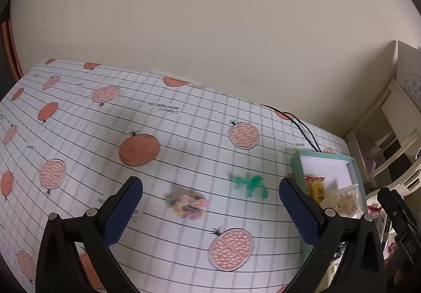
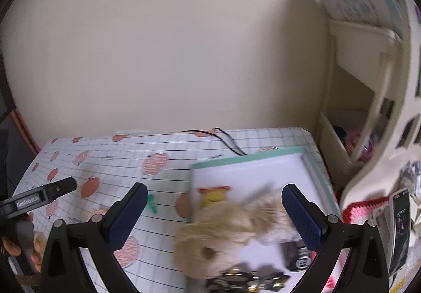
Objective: Organize objects
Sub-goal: 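Withdraw both tools from the tray toward the hair tie and green figure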
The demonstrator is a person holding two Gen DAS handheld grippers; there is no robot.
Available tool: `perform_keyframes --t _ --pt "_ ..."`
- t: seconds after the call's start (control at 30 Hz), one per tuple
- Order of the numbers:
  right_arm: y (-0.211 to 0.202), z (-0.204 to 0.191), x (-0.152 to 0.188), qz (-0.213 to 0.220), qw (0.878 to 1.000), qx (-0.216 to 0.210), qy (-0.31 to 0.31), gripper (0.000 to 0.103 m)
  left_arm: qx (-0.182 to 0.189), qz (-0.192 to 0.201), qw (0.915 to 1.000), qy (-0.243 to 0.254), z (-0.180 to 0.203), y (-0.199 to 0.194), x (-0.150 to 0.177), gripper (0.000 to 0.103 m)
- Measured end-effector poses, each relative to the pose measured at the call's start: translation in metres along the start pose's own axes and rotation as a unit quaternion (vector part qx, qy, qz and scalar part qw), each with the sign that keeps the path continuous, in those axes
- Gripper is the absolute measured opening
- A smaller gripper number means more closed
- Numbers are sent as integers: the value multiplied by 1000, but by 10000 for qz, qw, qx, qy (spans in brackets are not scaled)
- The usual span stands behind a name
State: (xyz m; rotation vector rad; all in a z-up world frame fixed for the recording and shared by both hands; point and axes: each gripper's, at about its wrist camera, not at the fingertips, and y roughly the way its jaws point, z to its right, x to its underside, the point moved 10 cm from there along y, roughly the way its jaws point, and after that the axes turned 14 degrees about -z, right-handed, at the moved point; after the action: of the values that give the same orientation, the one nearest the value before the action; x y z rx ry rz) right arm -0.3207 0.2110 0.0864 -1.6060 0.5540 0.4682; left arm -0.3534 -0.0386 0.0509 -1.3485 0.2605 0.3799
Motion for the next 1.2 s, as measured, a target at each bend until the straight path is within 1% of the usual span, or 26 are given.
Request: perform_keyframes --t 0.1,0.17,0.3,0.4,0.47,0.53,0.6,0.7,0.83,1.0,1.1,1.2 --pt "6 -27 0 -42 9998 -80 -204 103 -131 58 9999 -2 -18 -6 -3 103" --pt "13 -45 2 -76 9993 -144 -343 103 -154 62 9999 -14 -28 -6 -4 103" --pt "31 -77 11 -202 9978 -258 -581 103 -52 -29 9998 -174 -48 -1 -4 103" --pt "49 -92 21 -326 9964 -222 -752 103 -44 -81 9997 -211 -58 4 -4 103" --pt "60 -96 27 -461 9957 -198 -780 103 -69 -103 9997 -223 -62 7 -4 103" --pt "74 -100 33 -631 9951 -220 -733 103 -5 -159 9995 -266 -65 12 -4 103" --pt "89 -103 37 -800 9940 -290 -691 103 94 -270 9991 -307 -66 21 -2 103" --pt "106 -105 42 -1017 9922 -306 -650 103 94 -424 9987 -266 -62 35 2 103" --pt "120 -104 42 -1148 9913 -165 -623 103 126 -499 9984 -222 -58 44 6 103" --pt "131 -108 44 -1310 9885 -13 -756 103 191 -559 9980 -237 -49 53 8 103" --pt "139 -111 45 -1419 9867 -1 -790 103 193 -592 9979 -161 -42 58 10 103" --pt "144 -113 44 -1442 9858 83 -860 103 223 -667 9974 -140 -38 66 13 103"
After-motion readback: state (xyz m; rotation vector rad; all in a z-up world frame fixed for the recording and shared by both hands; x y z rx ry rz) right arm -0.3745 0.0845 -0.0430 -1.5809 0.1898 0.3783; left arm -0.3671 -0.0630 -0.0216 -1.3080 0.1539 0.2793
